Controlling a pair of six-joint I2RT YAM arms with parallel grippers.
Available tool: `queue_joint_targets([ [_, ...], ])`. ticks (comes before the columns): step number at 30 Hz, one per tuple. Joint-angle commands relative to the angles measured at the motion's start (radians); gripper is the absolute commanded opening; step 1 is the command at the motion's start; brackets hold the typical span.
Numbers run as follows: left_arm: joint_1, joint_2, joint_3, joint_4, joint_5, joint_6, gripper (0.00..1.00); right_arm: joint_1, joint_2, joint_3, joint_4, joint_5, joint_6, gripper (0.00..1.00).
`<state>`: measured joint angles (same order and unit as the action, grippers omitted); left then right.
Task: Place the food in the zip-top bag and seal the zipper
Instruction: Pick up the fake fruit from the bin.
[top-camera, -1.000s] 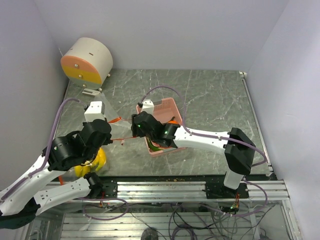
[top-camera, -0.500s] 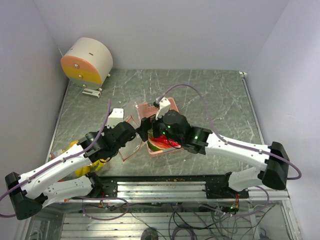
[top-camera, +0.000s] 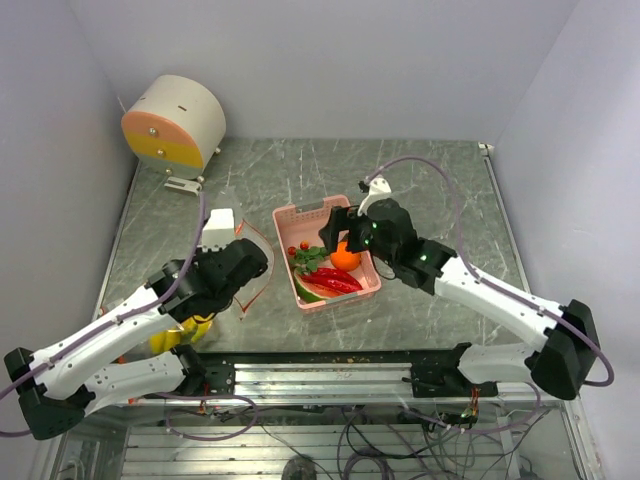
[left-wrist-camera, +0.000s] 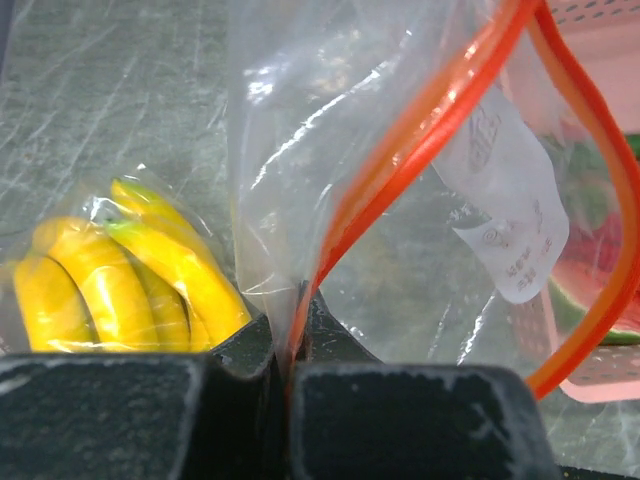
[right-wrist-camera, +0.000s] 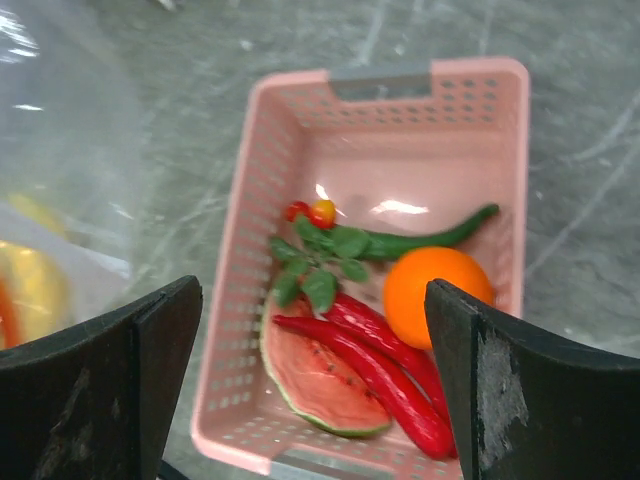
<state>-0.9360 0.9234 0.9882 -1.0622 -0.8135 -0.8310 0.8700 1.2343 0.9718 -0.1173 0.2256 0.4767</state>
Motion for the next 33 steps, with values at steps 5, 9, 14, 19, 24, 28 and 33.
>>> queue_joint_targets([
  [5, -0.001, 0.173, -0.011, 0.07, -0.045, -0.002, 0.07, -0.068, 0.196, 0.072, -0.054, -0.107, -0.047, 0.87],
  [9, -0.001, 0.204, -0.07, 0.204, 0.009, 0.036, 0.07, -0.068, 0.296, 0.107, -0.018, -0.16, -0.105, 0.79],
  [14, 0.0, 0.199, -0.066, 0.207, 0.002, 0.048, 0.07, -0.071, 0.413, 0.137, 0.01, -0.193, -0.15, 0.63],
  [19, -0.001, 0.128, -0.052, 0.18, -0.008, 0.057, 0.07, -0.069, 0.517, 0.176, 0.046, -0.267, -0.17, 0.61],
  [24, 0.0, 0.076, -0.062, 0.155, -0.012, 0.053, 0.07, -0.071, 0.61, 0.198, 0.057, -0.239, -0.174, 0.61],
  [28, -0.001, 0.058, -0.073, 0.145, -0.01, 0.047, 0.07, -0.07, 0.656, 0.205, 0.076, -0.222, -0.181, 0.63],
  [33, -0.001, 0.053, -0.072, 0.138, -0.019, 0.047, 0.07, -0.07, 0.701, 0.227, 0.071, -0.193, -0.188, 0.38],
])
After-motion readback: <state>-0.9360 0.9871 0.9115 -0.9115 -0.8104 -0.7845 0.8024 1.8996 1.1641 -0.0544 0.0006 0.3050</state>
